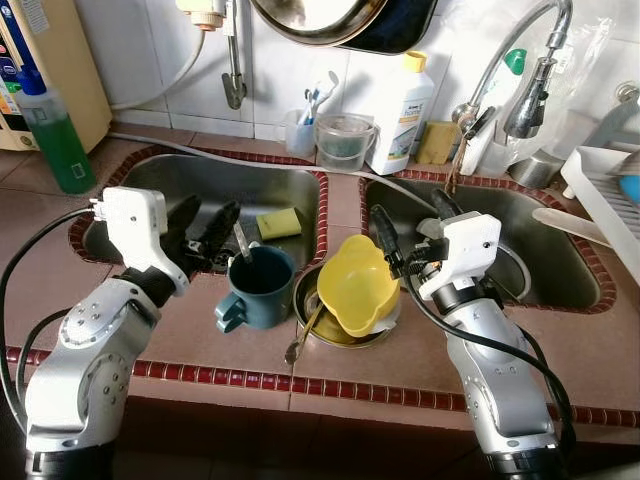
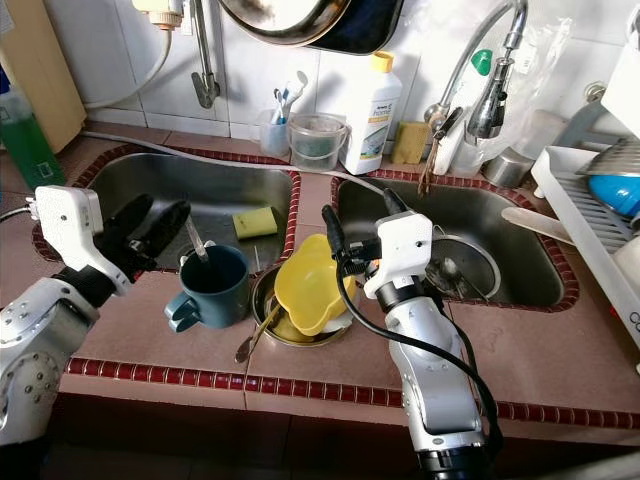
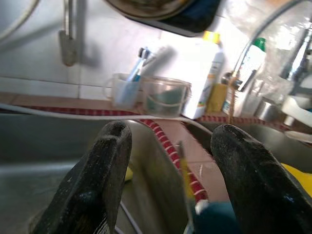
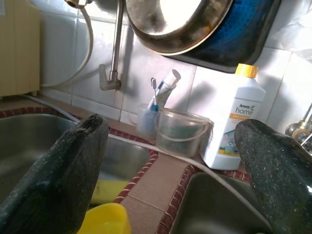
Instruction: Kitchen organization
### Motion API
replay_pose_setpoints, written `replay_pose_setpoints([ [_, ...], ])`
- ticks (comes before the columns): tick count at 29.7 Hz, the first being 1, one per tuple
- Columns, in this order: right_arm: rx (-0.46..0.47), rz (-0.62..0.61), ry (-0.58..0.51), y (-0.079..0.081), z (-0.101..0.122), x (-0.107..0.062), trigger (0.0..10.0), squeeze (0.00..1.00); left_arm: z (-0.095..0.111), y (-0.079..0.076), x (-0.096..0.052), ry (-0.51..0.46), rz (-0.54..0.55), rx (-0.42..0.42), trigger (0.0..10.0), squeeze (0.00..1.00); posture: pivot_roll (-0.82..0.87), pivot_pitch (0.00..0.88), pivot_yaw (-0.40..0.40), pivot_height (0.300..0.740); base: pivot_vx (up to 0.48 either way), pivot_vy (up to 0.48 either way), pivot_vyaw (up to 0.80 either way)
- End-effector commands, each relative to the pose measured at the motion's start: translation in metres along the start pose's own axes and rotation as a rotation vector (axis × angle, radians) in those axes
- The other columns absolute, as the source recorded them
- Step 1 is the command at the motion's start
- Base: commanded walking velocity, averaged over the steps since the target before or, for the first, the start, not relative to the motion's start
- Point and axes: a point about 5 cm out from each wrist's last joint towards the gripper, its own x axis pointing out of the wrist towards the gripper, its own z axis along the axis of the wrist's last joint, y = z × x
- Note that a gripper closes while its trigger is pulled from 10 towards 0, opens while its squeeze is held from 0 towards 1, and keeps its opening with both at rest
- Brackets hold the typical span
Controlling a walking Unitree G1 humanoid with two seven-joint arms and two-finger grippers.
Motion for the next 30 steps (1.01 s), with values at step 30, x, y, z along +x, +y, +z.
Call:
replay_pose_setpoints([
  [30,-0.029,-0.05,0.006,-0.011,0.0,-0.008,10.0,0.0,-0.004,-0.023,0.015,0.032,-0.137,0.007,10.0,0.0,-0.14,0.015,-0.051,0.74,0.0,0.0,0.0],
])
